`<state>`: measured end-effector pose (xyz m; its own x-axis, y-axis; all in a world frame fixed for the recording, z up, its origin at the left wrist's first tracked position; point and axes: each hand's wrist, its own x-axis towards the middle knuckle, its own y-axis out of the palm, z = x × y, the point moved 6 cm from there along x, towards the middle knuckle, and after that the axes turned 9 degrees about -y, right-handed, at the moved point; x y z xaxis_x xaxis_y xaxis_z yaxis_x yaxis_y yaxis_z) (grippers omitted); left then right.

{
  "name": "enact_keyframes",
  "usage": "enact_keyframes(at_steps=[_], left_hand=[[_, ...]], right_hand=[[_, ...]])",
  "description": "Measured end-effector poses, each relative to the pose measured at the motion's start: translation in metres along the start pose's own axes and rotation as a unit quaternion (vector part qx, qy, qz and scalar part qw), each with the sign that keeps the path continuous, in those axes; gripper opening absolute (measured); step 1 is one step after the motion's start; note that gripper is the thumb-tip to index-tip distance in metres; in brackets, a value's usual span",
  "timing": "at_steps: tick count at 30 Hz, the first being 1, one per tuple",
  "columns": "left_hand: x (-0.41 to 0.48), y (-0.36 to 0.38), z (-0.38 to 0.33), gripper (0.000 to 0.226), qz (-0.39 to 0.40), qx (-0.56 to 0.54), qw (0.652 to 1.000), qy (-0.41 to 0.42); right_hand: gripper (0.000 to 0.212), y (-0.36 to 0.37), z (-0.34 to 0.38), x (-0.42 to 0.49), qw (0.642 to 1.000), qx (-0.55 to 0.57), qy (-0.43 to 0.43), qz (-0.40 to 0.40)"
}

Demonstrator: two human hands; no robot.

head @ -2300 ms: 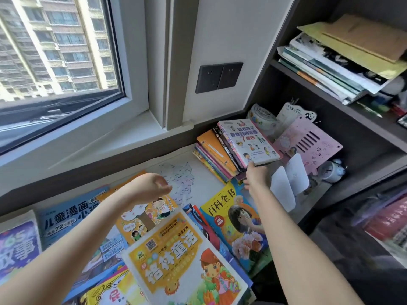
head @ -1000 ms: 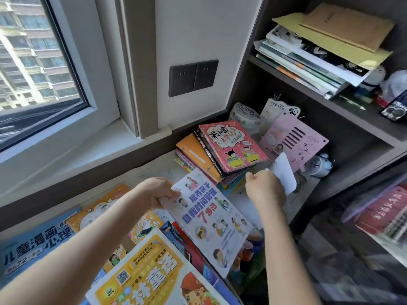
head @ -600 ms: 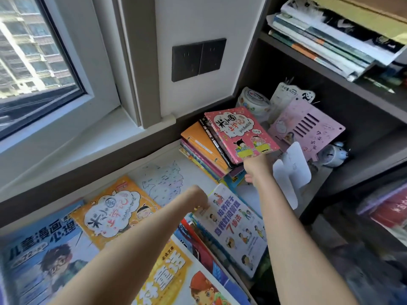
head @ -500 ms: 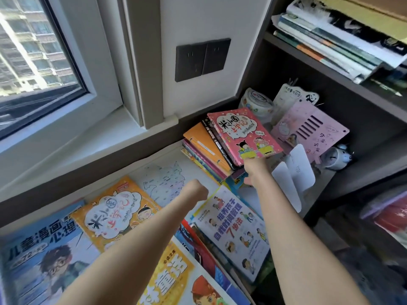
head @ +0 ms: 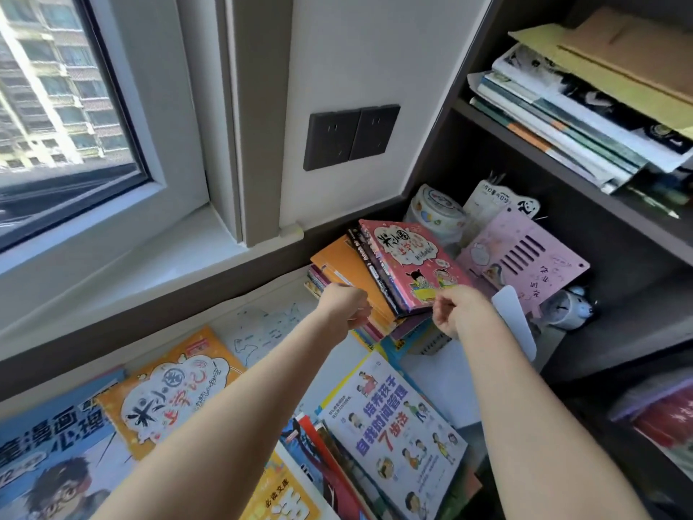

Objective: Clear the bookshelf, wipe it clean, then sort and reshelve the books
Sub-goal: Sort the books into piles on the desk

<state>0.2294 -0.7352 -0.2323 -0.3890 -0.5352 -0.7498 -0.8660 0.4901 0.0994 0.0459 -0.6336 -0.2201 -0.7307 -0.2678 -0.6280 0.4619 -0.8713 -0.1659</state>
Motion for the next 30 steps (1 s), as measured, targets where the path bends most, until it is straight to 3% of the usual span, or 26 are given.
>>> enact_keyframes(at_steps=[3, 7, 10, 15, 18, 20, 22, 25, 28, 30], left_hand=[[0.009, 0.009, -0.009, 0.02, -0.033, 0.012, 0.999, 0.002], [0.024, 0.015, -0.019, 0.025, -0.053, 0.018, 0.998, -0.004], [0.029, 0.027, -0.025, 0.011, -0.008, -0.02, 1.0, -0.006], [0.026, 0.033, -0.026, 0.027, 0.066, -0.154, 0.986, -0.023], [0.015, 0.028, -0.023, 0.034, 0.134, -0.244, 0.96, -0.041], [0.004, 0.016, -0.021, 0.024, 0.152, -0.278, 0.948, -0.034], [-0.012, 0.001, -0.019, 0.02, 0.149, -0.297, 0.943, -0.025], [-0.043, -0.038, -0.006, 0.032, 0.101, -0.317, 0.943, 0.01], [-0.081, -0.078, 0.014, 0.03, 0.07, -0.292, 0.952, 0.056], [-0.115, -0.108, 0.031, 0.026, 0.046, -0.25, 0.963, 0.087]], right_hand=[[0.032, 0.009, -0.01, -0.008, 0.999, -0.044, 0.007, 0.011], [0.042, 0.027, -0.013, -0.005, 0.998, 0.043, -0.005, 0.038], [0.043, 0.03, -0.009, 0.002, 0.998, 0.05, -0.035, 0.025], [0.024, 0.031, -0.006, -0.004, 0.99, 0.095, -0.102, 0.031], [0.031, 0.025, -0.008, -0.018, 0.985, 0.068, -0.156, -0.027], [0.039, 0.024, -0.009, -0.042, 0.982, 0.038, -0.183, -0.041], [0.041, 0.027, -0.012, -0.071, 0.979, 0.038, -0.201, -0.013], [0.032, 0.035, -0.026, -0.112, 0.974, 0.048, -0.212, 0.069], [0.046, 0.028, -0.034, -0.135, 0.973, 0.062, -0.189, 0.117], [0.052, 0.023, -0.032, -0.152, 0.967, 0.013, -0.196, 0.164]])
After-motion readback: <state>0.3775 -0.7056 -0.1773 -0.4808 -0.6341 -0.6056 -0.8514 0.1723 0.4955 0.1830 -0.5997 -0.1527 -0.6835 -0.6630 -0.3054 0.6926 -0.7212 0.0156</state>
